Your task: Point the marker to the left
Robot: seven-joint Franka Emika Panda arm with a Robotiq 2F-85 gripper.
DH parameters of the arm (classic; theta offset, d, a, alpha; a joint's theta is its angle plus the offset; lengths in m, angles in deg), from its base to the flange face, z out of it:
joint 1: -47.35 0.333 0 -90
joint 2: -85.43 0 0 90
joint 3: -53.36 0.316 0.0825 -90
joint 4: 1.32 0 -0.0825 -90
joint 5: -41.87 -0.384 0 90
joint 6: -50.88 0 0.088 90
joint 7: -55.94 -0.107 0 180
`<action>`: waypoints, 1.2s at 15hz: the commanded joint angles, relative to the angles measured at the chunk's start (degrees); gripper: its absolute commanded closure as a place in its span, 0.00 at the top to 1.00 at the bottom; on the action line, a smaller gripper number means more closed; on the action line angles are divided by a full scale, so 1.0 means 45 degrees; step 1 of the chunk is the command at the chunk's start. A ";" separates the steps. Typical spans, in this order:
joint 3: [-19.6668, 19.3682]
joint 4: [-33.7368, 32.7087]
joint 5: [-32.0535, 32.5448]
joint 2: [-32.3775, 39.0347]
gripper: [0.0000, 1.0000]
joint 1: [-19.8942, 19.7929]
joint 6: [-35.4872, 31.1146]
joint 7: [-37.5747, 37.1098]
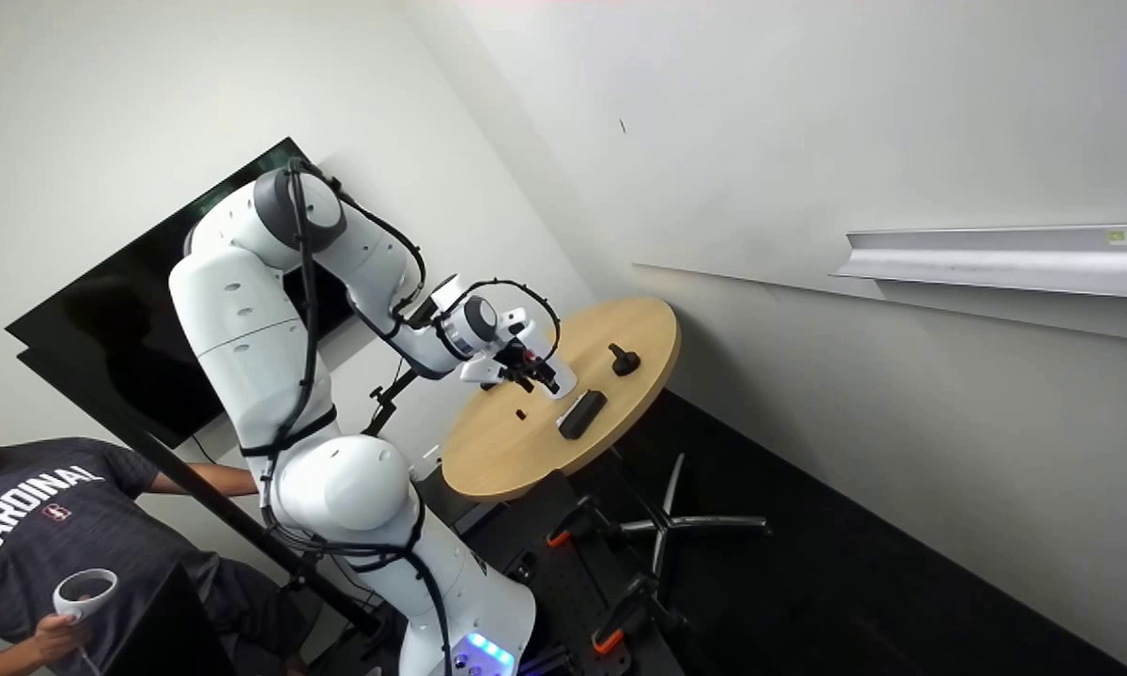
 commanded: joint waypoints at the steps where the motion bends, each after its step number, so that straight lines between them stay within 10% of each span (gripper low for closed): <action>1: -0.0814 -0.0748 0.0793 0.1037 1.00 0.0745 -0.0202 -0.0979; 18: -0.2421 -0.1989 -0.2055 0.2930 0.84 0.2666 -0.0349 0.0297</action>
